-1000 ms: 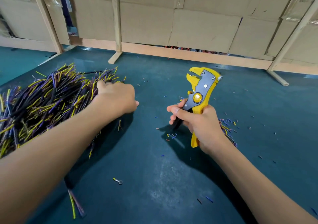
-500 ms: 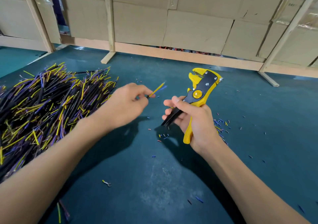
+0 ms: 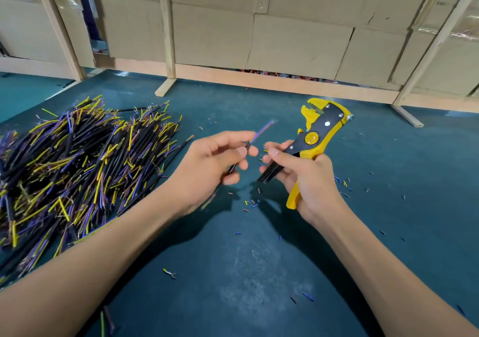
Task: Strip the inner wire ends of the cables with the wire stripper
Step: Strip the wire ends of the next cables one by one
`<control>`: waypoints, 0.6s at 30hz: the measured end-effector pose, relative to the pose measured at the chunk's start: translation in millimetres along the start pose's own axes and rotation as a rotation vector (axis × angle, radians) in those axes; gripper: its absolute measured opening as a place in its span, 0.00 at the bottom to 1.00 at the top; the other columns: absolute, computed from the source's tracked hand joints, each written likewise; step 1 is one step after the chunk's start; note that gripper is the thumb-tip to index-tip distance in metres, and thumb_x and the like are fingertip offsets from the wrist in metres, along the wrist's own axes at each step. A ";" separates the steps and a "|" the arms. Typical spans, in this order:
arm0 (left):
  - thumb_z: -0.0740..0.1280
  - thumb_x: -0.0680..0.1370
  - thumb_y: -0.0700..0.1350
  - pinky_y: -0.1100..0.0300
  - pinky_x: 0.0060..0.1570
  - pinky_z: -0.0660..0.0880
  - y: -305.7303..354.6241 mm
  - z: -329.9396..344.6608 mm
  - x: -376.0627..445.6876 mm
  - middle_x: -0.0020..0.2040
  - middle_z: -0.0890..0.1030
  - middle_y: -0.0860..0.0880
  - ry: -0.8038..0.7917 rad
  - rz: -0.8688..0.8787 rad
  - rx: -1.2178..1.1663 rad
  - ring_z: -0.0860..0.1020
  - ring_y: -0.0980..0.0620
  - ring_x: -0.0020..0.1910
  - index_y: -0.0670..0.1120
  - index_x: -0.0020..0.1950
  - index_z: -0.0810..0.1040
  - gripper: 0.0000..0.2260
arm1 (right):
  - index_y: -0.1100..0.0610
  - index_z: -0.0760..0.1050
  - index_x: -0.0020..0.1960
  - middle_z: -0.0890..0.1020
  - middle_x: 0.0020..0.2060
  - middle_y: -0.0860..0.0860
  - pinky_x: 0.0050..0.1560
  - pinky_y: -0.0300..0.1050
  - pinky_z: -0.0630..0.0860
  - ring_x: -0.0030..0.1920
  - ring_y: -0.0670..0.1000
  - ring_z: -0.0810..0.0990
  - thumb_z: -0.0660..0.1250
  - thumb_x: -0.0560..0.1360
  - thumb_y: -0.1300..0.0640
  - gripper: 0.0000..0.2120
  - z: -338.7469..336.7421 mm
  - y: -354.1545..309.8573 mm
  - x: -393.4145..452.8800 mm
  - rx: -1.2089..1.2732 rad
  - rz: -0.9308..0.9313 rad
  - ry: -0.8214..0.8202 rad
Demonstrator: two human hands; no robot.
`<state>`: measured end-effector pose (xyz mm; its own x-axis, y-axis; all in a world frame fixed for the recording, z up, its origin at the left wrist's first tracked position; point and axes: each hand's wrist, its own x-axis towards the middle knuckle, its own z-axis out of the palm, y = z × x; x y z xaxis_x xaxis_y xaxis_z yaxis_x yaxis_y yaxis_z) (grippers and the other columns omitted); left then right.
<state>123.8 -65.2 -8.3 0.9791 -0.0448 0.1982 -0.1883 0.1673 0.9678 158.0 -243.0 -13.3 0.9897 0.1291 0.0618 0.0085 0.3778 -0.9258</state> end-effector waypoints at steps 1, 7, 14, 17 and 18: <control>0.60 0.81 0.31 0.63 0.32 0.70 4.1 1.2 0.8 0.48 0.82 0.45 -0.024 -0.065 -0.217 0.76 0.54 0.39 0.39 0.66 0.78 0.15 | 0.61 0.75 0.43 0.83 0.42 0.61 0.44 0.55 0.82 0.38 0.58 0.82 0.71 0.74 0.72 0.08 0.1 -0.7 -0.8 0.022 0.021 -0.035; 0.63 0.74 0.29 0.51 0.54 0.81 17.0 -4.2 4.3 0.45 0.79 0.44 -0.012 -0.070 -0.901 0.78 0.51 0.44 0.36 0.64 0.77 0.19 | 0.62 0.74 0.47 0.83 0.39 0.62 0.44 0.55 0.82 0.40 0.62 0.84 0.73 0.69 0.68 0.10 7.7 -1.1 -8.0 0.026 0.159 -0.260; 0.66 0.72 0.29 0.49 0.50 0.82 15.3 -8.5 5.8 0.42 0.81 0.42 0.124 -0.041 -0.959 0.79 0.50 0.41 0.38 0.65 0.77 0.21 | 0.63 0.76 0.47 0.82 0.40 0.62 0.45 0.58 0.82 0.42 0.64 0.84 0.70 0.72 0.69 0.05 12.0 1.2 -16.8 -0.011 0.256 -0.456; 0.66 0.73 0.29 0.50 0.50 0.82 13.8 -9.5 6.9 0.42 0.81 0.42 0.149 -0.026 -0.928 0.79 0.50 0.42 0.40 0.64 0.78 0.20 | 0.62 0.78 0.45 0.81 0.39 0.62 0.46 0.58 0.82 0.42 0.63 0.84 0.69 0.74 0.67 0.02 11.5 0.4 -16.4 0.020 0.274 -0.473; 0.66 0.74 0.29 0.50 0.50 0.82 12.6 -9.7 7.2 0.42 0.81 0.42 0.160 -0.027 -0.914 0.79 0.50 0.42 0.40 0.64 0.78 0.19 | 0.61 0.78 0.45 0.81 0.39 0.61 0.46 0.58 0.82 0.42 0.62 0.84 0.69 0.74 0.67 0.02 11.2 0.0 -16.1 0.031 0.276 -0.472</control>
<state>129.2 -53.8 3.9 0.9940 0.0649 0.0877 -0.0982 0.8826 0.4598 140.5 -234.8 -10.2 0.7827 0.6222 -0.0152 -0.2539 0.2970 -0.9205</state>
